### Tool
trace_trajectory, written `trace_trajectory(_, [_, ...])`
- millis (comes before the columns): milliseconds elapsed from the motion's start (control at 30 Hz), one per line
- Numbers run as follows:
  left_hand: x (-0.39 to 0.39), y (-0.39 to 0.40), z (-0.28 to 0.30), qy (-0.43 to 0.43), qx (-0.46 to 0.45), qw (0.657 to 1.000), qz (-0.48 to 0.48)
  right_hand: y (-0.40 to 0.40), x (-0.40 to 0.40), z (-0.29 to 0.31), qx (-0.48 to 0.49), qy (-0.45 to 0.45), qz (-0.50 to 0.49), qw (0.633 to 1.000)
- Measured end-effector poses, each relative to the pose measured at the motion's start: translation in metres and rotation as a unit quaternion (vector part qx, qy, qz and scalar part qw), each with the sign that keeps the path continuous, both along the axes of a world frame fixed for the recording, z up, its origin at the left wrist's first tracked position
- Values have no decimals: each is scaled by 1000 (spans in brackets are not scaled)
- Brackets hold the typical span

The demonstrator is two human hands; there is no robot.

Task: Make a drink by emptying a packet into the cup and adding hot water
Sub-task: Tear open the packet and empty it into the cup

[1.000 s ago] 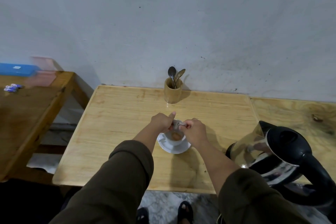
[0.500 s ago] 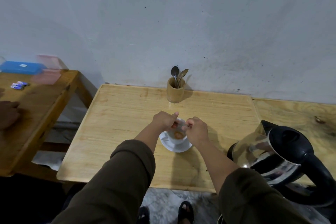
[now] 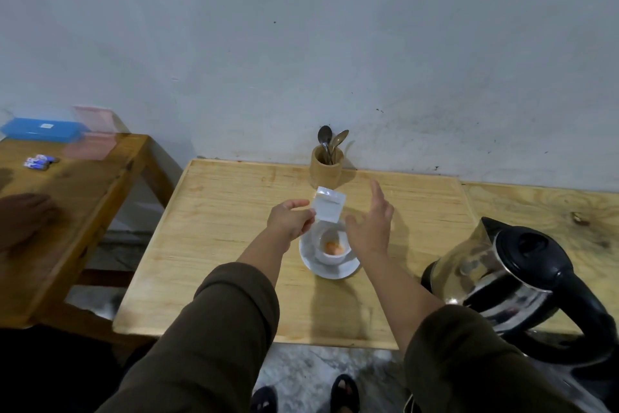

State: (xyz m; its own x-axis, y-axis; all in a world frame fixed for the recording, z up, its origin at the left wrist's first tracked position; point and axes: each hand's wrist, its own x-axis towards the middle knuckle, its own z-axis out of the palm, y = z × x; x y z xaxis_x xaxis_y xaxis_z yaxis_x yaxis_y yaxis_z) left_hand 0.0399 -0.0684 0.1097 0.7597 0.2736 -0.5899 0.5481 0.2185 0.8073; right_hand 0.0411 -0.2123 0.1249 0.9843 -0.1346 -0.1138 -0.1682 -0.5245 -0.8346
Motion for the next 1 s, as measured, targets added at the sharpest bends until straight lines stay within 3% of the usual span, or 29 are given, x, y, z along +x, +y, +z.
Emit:
trace_trajectory(67, [-6, 8, 0, -10, 9, 999, 29, 12, -3, 4, 53, 21, 2, 998])
trace_trajectory(300, [-33, 37, -14, -5, 119, 992, 43, 71, -16, -13, 25, 87, 87, 992])
trace_trajectory(633, [-58, 75, -67, 36, 271, 962, -9, 128, -14, -65, -177, 133, 131, 967])
trace_trajectory(1000, [-53, 83, -92, 47, 302, 950, -56, 136, -15, -85, -344, 152, 204, 904])
